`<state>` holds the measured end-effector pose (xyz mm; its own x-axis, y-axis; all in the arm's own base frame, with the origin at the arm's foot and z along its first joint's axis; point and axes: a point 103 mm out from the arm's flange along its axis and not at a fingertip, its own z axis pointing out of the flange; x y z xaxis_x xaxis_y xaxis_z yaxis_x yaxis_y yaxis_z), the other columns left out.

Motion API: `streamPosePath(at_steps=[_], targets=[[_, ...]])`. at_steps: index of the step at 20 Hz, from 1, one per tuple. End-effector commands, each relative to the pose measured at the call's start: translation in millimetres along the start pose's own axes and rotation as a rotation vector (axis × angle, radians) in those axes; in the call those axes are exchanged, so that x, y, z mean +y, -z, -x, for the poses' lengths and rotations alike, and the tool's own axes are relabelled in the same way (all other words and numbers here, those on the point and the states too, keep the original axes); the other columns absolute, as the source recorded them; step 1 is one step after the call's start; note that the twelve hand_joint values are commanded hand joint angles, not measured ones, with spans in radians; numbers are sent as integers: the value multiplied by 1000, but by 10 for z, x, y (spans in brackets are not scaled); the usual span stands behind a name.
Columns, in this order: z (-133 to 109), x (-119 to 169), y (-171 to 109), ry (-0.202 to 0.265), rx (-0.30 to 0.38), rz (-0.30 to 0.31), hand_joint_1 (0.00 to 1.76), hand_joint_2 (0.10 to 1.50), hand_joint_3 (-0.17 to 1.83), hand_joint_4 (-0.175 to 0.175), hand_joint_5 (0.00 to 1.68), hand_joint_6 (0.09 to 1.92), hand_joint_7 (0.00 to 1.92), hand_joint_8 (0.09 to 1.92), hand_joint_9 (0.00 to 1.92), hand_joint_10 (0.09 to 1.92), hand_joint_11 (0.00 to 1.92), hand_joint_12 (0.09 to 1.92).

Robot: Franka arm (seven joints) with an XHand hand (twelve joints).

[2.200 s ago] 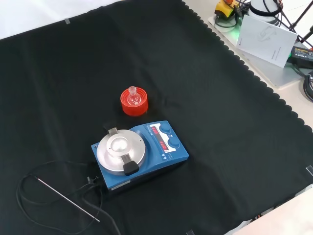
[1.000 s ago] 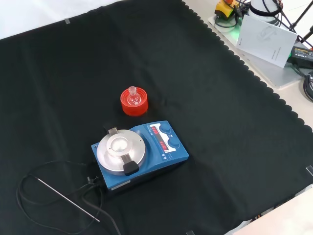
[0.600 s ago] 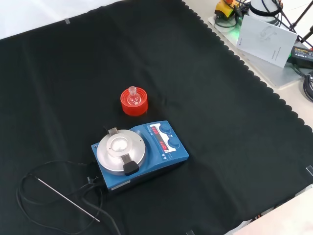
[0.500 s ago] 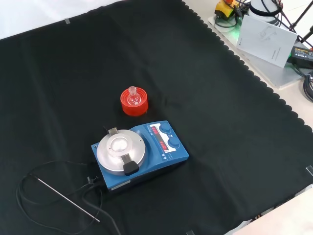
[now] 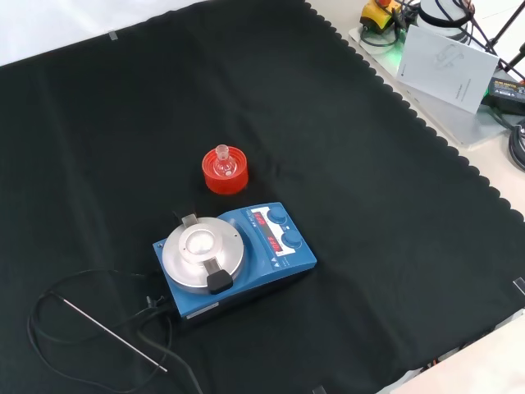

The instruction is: Pick up the round-bottom flask.

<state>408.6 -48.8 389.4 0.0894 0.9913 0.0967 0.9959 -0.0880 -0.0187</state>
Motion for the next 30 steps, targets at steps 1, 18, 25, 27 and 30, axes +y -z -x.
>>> streamPosePath(at_steps=[1,18,25,27,30], targets=[[235,435,-200,-11,35,-18,857,557,1083,-62,640,87,479,655,535,651,121,1357],[347,896,-712,12,80,-56,869,553,1083,-63,655,94,491,658,548,648,130,1356],[340,1046,-1085,23,153,-88,911,527,1082,-62,648,95,495,658,556,645,144,1354],[365,1053,-1102,31,159,-91,923,503,1100,-61,628,88,493,656,558,642,153,1352],[414,1093,-1189,61,60,-148,947,466,1128,-59,608,87,491,656,561,639,169,1350]])
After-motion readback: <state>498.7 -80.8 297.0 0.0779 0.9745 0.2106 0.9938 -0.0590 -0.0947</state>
